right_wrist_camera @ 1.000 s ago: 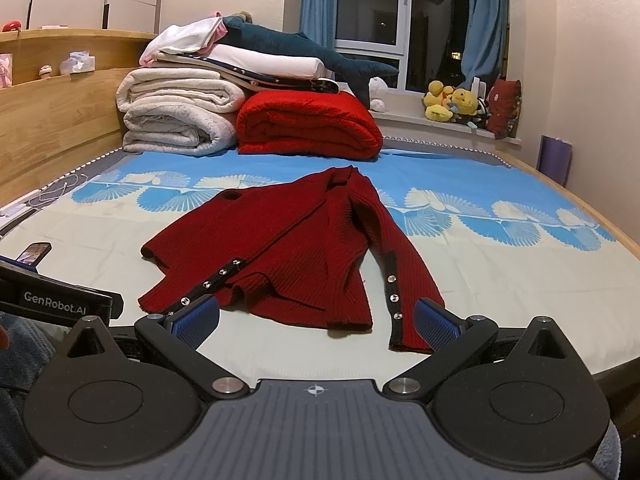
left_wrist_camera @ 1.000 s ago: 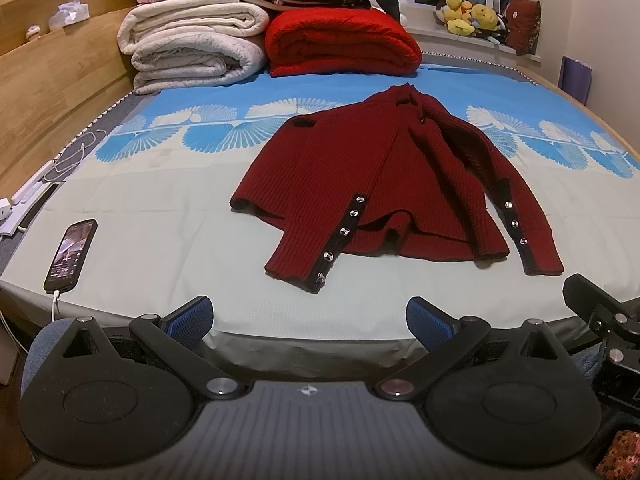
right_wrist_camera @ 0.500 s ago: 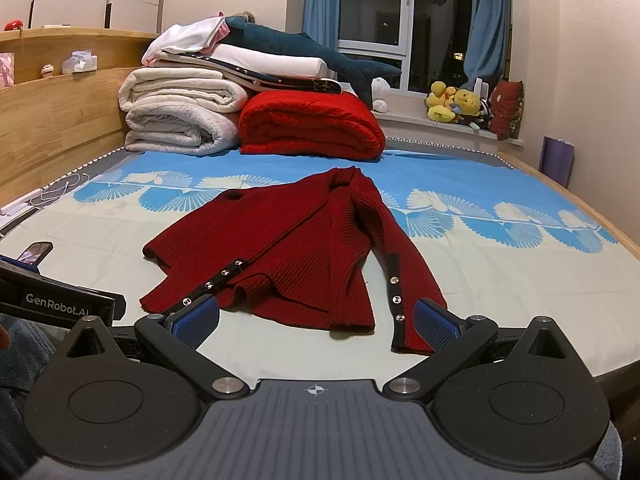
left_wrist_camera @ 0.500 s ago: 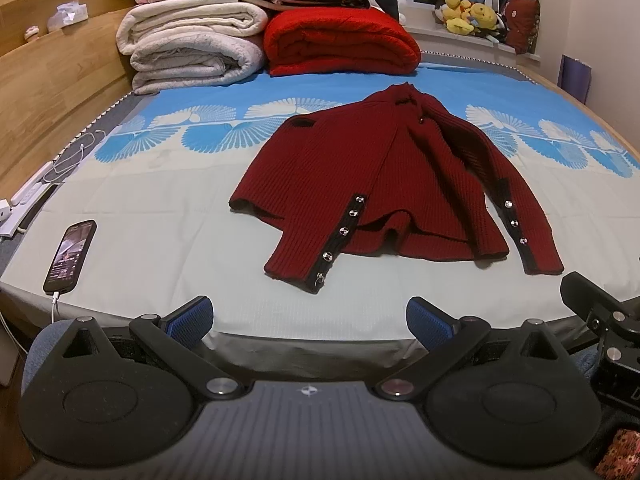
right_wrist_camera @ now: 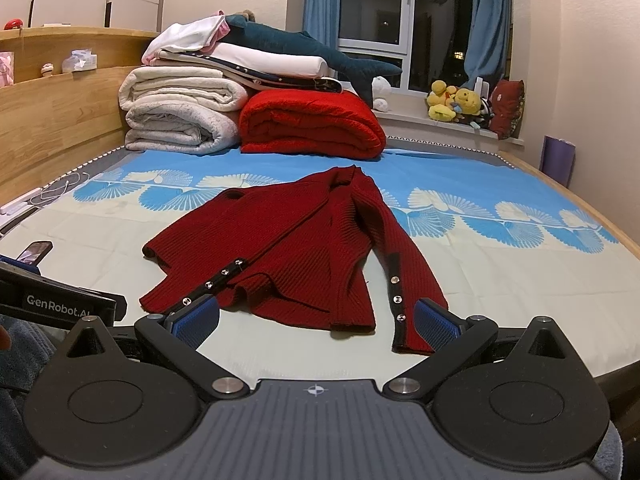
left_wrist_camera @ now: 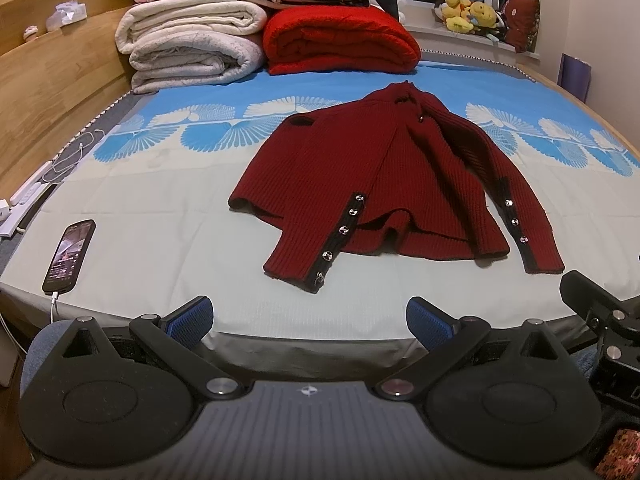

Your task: Fold small clothes

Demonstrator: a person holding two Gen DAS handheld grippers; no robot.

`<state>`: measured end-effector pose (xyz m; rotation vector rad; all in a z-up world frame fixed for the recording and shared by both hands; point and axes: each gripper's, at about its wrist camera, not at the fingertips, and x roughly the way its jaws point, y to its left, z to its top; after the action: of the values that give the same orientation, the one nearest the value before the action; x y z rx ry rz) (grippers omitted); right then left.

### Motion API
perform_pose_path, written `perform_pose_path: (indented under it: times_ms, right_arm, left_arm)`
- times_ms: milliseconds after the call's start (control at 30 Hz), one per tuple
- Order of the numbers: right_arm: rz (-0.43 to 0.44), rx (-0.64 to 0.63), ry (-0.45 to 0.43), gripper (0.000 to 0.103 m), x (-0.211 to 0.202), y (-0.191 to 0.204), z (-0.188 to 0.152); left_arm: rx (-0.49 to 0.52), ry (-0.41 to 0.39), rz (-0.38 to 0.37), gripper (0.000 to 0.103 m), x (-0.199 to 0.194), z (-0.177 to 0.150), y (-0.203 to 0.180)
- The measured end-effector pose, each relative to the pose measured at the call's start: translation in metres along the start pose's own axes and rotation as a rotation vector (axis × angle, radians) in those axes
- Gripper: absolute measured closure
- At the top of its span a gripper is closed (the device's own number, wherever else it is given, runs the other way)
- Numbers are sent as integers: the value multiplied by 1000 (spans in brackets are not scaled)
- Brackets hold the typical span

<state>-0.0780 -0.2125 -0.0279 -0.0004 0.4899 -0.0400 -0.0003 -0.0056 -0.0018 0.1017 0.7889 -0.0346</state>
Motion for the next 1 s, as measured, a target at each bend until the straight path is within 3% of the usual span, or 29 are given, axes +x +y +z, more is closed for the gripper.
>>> perform_pose_path:
  times_ms: [733, 900, 1000]
  right_arm:
    - [0, 8, 10, 1, 9, 0, -3]
    - [2, 6, 21, 1, 32, -4, 5]
    - [-16, 40, 69, 1, 73, -12, 16]
  left_arm:
    - [5, 13, -11, 0, 10, 0, -1]
    - [31, 7, -93, 0, 34, 27, 6]
    - [49, -38, -79, 0, 67, 53, 9]
